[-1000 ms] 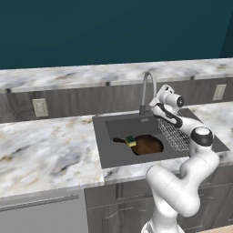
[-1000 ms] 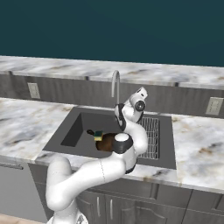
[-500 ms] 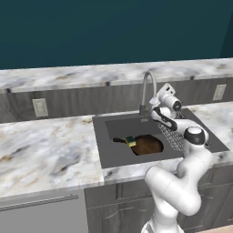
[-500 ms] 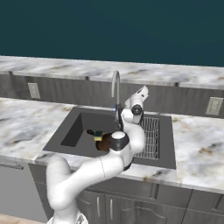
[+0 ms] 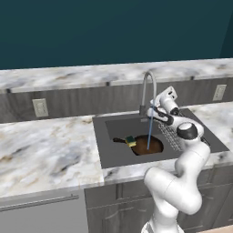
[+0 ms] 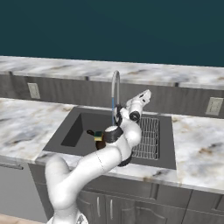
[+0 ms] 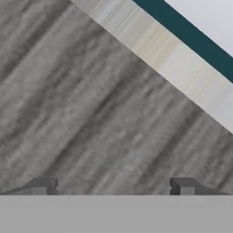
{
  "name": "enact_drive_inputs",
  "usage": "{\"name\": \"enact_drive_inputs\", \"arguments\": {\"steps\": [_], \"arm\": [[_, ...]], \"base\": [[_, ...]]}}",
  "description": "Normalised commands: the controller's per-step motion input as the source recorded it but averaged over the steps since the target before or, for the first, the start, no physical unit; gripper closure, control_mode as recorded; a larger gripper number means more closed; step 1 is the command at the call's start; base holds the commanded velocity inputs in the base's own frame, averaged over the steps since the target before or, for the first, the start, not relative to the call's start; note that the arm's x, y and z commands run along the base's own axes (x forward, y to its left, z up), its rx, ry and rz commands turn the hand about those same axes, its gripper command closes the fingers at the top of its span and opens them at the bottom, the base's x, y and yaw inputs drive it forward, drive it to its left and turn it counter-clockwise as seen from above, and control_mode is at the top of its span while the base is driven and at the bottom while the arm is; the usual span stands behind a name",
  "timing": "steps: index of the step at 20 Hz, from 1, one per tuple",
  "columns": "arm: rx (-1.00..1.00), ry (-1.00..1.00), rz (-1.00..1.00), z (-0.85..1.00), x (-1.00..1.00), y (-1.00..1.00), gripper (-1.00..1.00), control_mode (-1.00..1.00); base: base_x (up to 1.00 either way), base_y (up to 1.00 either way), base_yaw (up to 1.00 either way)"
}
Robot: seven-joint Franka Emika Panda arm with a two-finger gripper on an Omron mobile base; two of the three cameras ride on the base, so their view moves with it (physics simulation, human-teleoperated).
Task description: Pick the pan and sponge and place them into the sink. Then turn on the water.
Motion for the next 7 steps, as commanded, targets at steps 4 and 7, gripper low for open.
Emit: {"name": "enact_drive_inputs", "arguments": {"steps": [4,7], "arm": [[0.00,0.04,-0.06,-0.81,0.16,-0.87,-1.00,-1.00],[0.00,0.00,-0.03,-0.04,0.00,-0.08,-1.00,-1.00]], "base": [[0.00,0.00,0.00],[0.00,0.00,0.00]]}}
